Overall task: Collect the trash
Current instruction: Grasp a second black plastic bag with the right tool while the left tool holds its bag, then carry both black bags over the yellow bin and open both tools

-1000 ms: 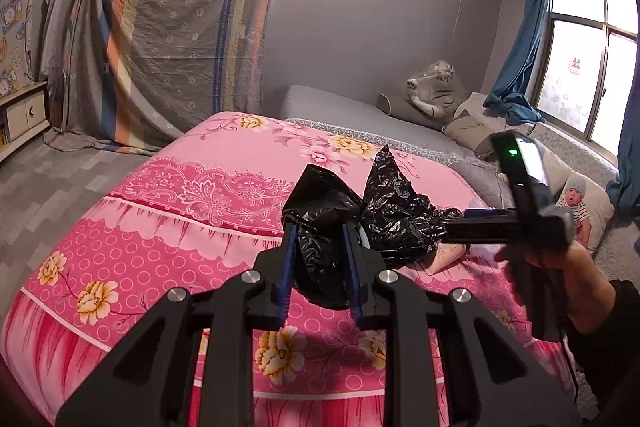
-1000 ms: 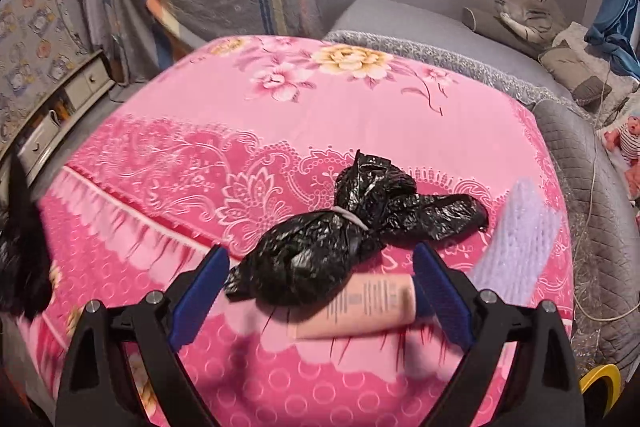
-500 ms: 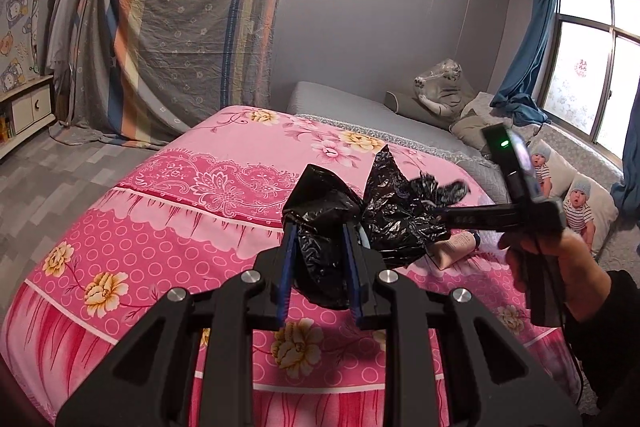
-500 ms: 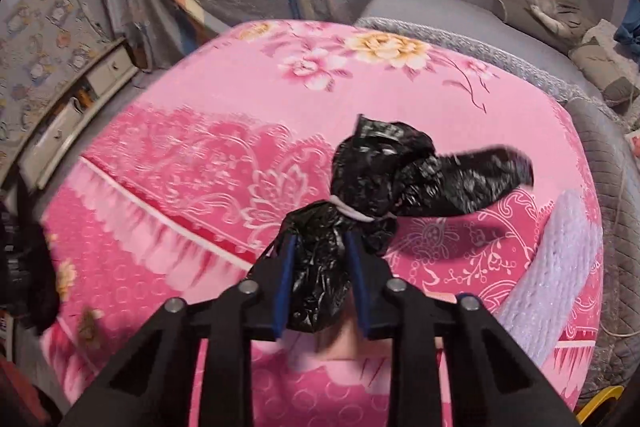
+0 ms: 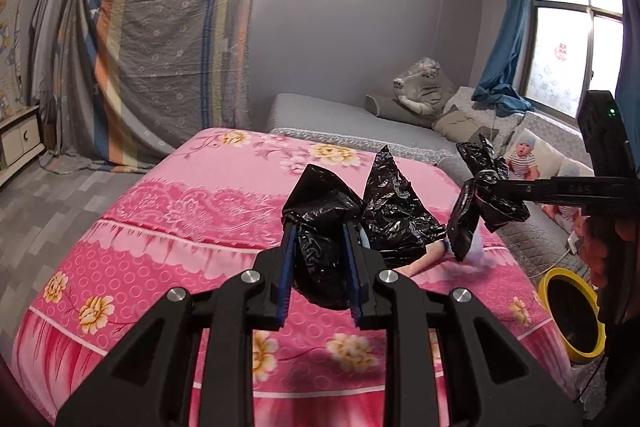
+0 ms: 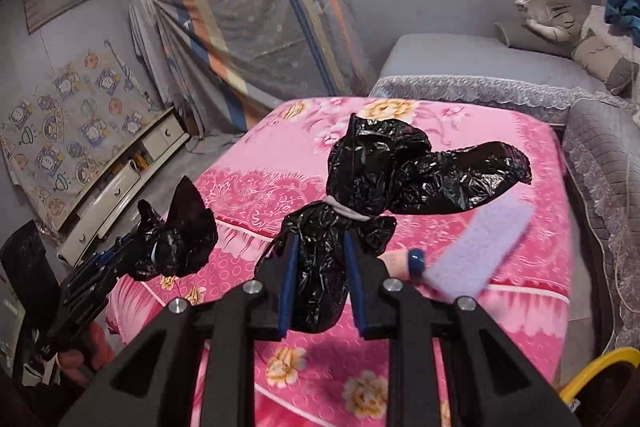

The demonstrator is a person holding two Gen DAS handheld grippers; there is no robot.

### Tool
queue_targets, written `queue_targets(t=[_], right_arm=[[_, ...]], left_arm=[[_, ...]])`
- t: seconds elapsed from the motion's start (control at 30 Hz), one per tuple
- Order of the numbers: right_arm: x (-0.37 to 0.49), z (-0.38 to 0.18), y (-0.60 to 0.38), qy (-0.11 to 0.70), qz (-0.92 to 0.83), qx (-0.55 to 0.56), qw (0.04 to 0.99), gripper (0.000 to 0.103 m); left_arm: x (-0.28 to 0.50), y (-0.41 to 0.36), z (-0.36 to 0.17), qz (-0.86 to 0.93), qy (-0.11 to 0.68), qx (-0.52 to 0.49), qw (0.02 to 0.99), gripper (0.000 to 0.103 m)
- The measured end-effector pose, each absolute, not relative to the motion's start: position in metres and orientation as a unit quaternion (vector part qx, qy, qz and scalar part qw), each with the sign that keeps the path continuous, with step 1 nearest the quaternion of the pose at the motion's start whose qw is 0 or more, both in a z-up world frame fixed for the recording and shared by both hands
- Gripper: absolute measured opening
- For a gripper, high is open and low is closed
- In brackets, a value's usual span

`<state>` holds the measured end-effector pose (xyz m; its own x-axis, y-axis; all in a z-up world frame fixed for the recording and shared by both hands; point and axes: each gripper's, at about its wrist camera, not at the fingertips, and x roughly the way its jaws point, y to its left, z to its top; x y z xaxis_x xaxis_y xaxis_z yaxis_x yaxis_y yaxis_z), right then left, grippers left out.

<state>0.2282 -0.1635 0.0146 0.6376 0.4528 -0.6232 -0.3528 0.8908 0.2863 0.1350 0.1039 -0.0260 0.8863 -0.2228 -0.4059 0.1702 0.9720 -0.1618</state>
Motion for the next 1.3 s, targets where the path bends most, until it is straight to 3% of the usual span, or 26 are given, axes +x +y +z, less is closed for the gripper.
queue_targets(t=[0.83, 1.3], right_arm=[[0.040, 0.027, -0.425, 0.209, -0.012, 0.193, 0.959, 0.021], [-0.017, -0.023, -0.488, 0.221, -0.119, 0.217, 0.943, 0.022]], left_arm=[[0.106, -0.157, 0.034, -0.350, 0.156, 0.074, 0.920, 0.022], [0.083, -0.248, 0.019, -0.432, 0.156, 0.106, 0.882, 0.022]])
